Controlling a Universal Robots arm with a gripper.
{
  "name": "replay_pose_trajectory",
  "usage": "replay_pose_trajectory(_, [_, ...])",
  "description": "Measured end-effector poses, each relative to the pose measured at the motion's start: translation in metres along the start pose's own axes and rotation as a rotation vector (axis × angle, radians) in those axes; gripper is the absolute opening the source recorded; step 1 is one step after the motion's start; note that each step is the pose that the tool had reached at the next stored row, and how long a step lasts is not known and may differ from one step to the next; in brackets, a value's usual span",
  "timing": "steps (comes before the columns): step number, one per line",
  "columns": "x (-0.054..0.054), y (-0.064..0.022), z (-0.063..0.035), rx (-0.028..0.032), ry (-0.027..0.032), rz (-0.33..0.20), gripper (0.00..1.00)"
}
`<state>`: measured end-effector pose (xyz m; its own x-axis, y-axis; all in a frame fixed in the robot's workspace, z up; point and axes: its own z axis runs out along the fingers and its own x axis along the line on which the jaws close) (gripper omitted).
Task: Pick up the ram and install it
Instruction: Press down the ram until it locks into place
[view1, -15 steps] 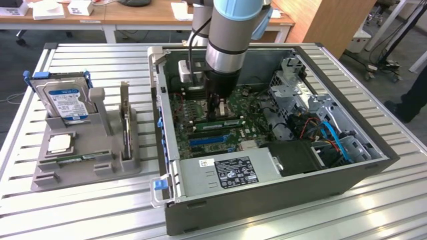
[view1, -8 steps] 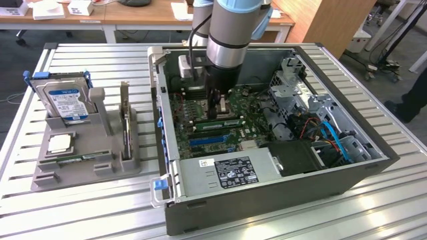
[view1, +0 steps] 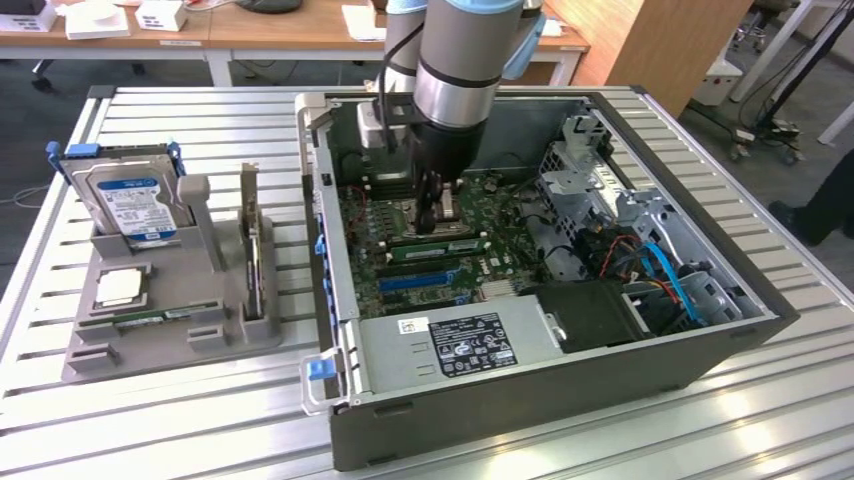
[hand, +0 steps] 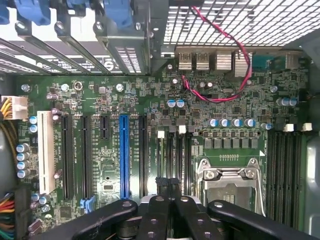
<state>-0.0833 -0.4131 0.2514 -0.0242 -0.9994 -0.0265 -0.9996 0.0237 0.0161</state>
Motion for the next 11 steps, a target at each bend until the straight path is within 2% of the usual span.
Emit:
replay_pose_trajectory(8, [0.0, 0.0002, -0.0116, 0.0, 0.0001, 0.0, 0.1])
replay_pose_trajectory(11, [0.0, 0.0002, -0.0122, 0.0001, -0.0002, 0.0, 0.1])
